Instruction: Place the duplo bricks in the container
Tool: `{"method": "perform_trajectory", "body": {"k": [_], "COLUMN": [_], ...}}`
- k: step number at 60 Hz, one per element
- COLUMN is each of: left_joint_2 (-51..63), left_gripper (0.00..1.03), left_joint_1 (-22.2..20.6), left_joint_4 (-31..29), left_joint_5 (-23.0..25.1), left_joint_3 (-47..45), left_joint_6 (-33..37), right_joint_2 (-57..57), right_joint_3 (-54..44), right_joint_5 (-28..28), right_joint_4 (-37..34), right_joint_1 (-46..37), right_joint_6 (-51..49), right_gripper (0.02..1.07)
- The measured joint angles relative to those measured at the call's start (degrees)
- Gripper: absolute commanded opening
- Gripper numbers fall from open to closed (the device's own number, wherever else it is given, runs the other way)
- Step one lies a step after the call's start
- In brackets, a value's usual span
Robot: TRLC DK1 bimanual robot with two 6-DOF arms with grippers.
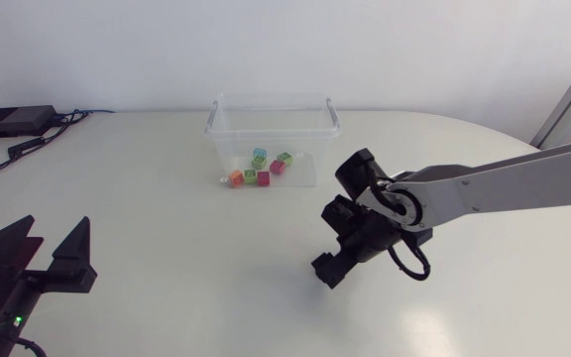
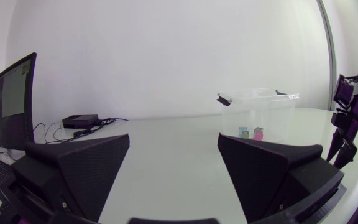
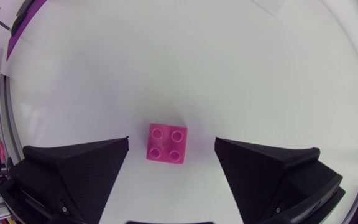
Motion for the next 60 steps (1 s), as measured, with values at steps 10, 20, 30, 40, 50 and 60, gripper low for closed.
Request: {"method": "perform_trajectory", "body": {"k": [10, 20, 30, 40, 50, 60], "left_joint_2": [0.0, 0.0, 0.0, 0.0, 0.0, 0.0], "left_gripper": [0.99, 0.99, 0.99, 0.99, 0.99, 0.99], "left_joint_1": [0.0, 0.0, 0.0, 0.0, 0.0, 0.0], "left_joint_4": [0.0, 0.0, 0.0, 0.0, 0.0, 0.0], "left_joint_5": [0.0, 0.0, 0.0, 0.0, 0.0, 0.0], "left_joint_3": [0.0, 0.0, 0.0, 0.0, 0.0, 0.0], "left_joint_6": [0.0, 0.0, 0.0, 0.0, 0.0, 0.0], "right_joint_2": [0.72, 1.92, 2.47, 2.58, 2.56, 2.58], "right_joint_3": [0.59, 1.01, 1.03, 1.03, 1.03, 1.03], "right_joint_5": [0.07, 0.24, 0.26, 0.26, 0.26, 0.26], "right_joint_4": [0.2, 0.2, 0.22, 0.2, 0.2, 0.17], "right_joint_1": [0.0, 0.0, 0.0, 0.0, 0.0, 0.0], "right_joint_6": [0.17, 0.44, 1.05, 1.05, 1.05, 1.07], "right_gripper": [1.02, 1.02, 1.0, 0.95, 0.87, 0.73]}}
